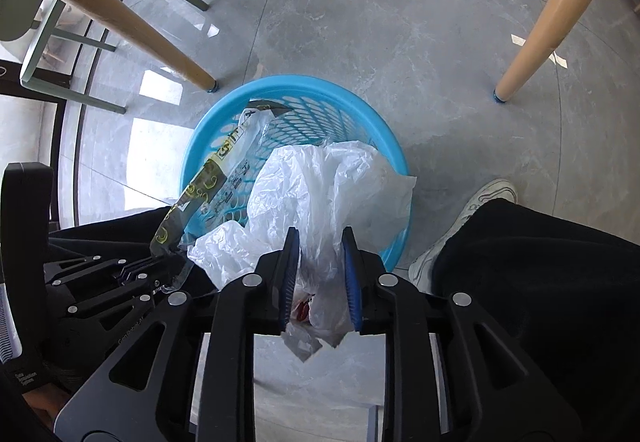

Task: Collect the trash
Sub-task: 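Open the left tool to drop the wrapper while the right tool releases the white bag, then raise both open tools back up toward the table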

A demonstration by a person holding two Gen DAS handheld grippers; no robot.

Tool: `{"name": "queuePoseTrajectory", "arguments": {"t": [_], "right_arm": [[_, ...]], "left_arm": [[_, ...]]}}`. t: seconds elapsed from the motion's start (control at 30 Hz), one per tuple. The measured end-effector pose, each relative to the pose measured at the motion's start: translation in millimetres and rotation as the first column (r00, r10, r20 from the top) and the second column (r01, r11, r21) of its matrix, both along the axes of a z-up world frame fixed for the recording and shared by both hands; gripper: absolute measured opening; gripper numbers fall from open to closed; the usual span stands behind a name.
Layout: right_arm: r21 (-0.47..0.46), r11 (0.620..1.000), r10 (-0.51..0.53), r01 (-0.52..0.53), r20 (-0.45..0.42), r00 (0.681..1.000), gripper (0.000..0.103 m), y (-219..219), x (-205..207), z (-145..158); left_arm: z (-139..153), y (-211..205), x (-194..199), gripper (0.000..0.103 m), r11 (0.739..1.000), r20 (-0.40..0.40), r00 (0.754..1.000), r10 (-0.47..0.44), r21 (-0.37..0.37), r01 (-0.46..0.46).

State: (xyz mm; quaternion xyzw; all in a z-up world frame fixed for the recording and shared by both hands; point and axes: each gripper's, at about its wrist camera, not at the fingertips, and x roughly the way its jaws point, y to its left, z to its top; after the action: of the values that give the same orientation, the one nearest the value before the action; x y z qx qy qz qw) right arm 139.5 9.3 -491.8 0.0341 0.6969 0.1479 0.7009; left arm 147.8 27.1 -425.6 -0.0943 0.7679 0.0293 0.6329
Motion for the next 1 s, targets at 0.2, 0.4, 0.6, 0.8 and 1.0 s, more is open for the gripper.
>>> {"name": "queuePoseTrajectory", "arguments": {"t": [0.2,0.4,0.6,0.8,1.0], "right_arm": [[-0.004,1.0,-0.002,0.002,-0.003,1.0,0.035,0,-1,1],[-0.01,1.0,-0.003,0.003,0.022,1.0,0.041,-4,-5,11],[0.038,0.999,-0.006,0.004,0.047,0.999,0.05,-8,-16,34],[0.076,0.997,0.013,-0.021,0.103,0.995,0.055,-9,-38,70],[0.069,0.996,0.048,-0.062,0.195,0.98,0.065,-13,-54,108]], "left_arm": [[8,12,1,0.021,0.998,0.039,0.998,0.054,0.016,-0.055],[20,20,-1,0.021,0.996,0.069,0.994,0.087,0.012,-0.088],[41,24,-10,0.026,0.993,0.111,0.987,0.115,-0.013,-0.114],[79,18,-22,0.034,0.997,0.223,0.972,0.067,0.02,-0.074],[112,13,-41,0.043,0.997,0.3,0.953,0.032,0.057,-0.052]]}}
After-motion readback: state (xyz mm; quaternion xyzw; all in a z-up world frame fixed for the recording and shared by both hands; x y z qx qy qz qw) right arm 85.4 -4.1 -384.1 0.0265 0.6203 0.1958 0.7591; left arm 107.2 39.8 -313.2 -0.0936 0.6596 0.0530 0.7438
